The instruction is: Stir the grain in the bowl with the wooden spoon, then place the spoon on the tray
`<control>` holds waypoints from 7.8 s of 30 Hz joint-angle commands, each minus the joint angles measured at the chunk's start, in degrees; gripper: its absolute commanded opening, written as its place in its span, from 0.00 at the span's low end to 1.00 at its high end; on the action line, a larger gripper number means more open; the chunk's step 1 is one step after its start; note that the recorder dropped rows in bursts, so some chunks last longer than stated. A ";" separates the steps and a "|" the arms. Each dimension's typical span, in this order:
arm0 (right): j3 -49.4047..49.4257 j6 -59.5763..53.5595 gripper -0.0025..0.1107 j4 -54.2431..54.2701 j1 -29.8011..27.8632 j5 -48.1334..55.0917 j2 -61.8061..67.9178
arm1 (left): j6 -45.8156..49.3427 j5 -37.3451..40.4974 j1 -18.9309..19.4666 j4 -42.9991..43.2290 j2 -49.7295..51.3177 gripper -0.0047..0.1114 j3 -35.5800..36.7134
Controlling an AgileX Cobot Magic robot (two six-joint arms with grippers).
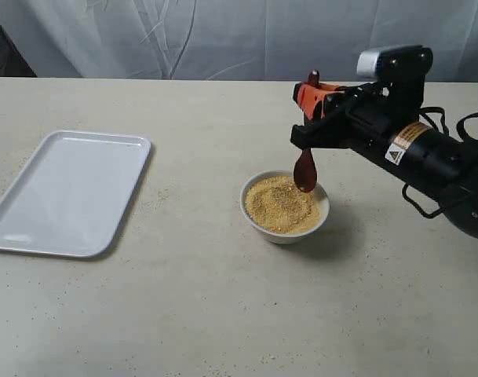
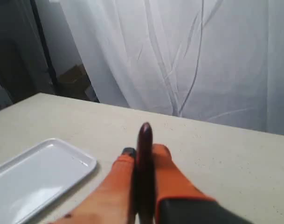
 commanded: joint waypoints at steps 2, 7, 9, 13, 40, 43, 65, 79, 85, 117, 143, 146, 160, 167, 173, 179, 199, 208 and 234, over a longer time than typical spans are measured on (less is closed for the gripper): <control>-0.80 4.48 0.02 -1.68 -0.17 -3.91 -3.71 | -0.22 -0.42 -0.22 0.13 -0.30 0.04 0.10; -11.87 28.49 0.02 -12.63 -0.17 1.41 -6.32 | -0.22 -0.42 -0.22 0.13 -0.30 0.04 0.10; -18.75 39.57 0.02 -20.29 0.79 7.77 -5.42 | -0.22 -0.30 -0.22 0.13 -0.30 0.04 0.10; -33.09 60.74 0.02 -36.57 6.13 22.44 0.05 | -0.22 -0.30 -0.22 0.13 -0.30 0.04 0.10; -90.78 98.80 0.49 -46.22 22.14 25.02 58.43 | -0.22 -0.30 -0.22 0.13 -0.30 0.04 0.10; -90.92 98.80 0.58 -53.67 22.14 27.78 58.21 | -0.22 -0.30 -0.22 0.13 -0.30 0.04 0.10; -93.07 78.03 0.61 -79.02 24.40 31.96 55.74 | -0.22 -0.44 -0.22 0.13 -0.30 0.04 0.10; -92.87 68.61 0.61 -79.02 25.82 50.53 55.99 | -0.22 -0.44 -0.22 0.13 -0.30 0.04 0.10; -92.87 74.86 0.61 -74.86 25.55 53.95 53.35 | -0.22 -0.45 -0.22 0.13 -0.30 0.04 0.10; -92.21 102.21 0.01 -79.02 8.50 -15.14 34.33 | -0.22 -0.45 -0.22 0.13 -0.30 0.04 0.10; -66.95 41.06 0.01 -57.70 32.67 96.27 24.43 | -0.22 -0.45 -0.22 0.13 -0.30 0.04 0.10; -67.48 -3.84 0.01 -14.98 25.96 114.30 21.02 | -0.22 -0.45 -0.22 0.13 -0.30 0.04 0.10; -39.19 -9.84 0.01 15.25 -10.03 103.87 -1.79 | -0.22 -0.45 -0.22 0.13 -0.30 0.04 0.10; -27.98 -7.77 0.01 13.27 -16.32 101.38 -11.86 | -0.22 -0.45 -0.22 0.13 -0.30 0.04 0.10; -23.16 -7.73 0.01 11.47 -16.16 96.98 -20.10 | -0.22 -0.45 -0.22 0.13 -0.30 0.04 0.10; -20.38 -6.03 0.01 14.65 -16.16 95.16 -28.45 | -0.22 -0.33 -0.22 0.13 -0.30 0.04 0.10; 2.02 -6.01 0.01 11.13 -16.16 104.60 -73.50 | -0.22 -0.33 -0.22 0.13 -0.30 0.04 0.10; 7.59 -5.32 0.01 12.61 -16.16 100.09 -85.42 | -0.22 -0.33 -0.22 0.13 -0.30 0.04 0.10; 7.59 -5.32 0.01 12.44 -15.93 100.11 -97.04 | -0.22 -0.44 -0.22 0.13 -0.30 0.04 0.10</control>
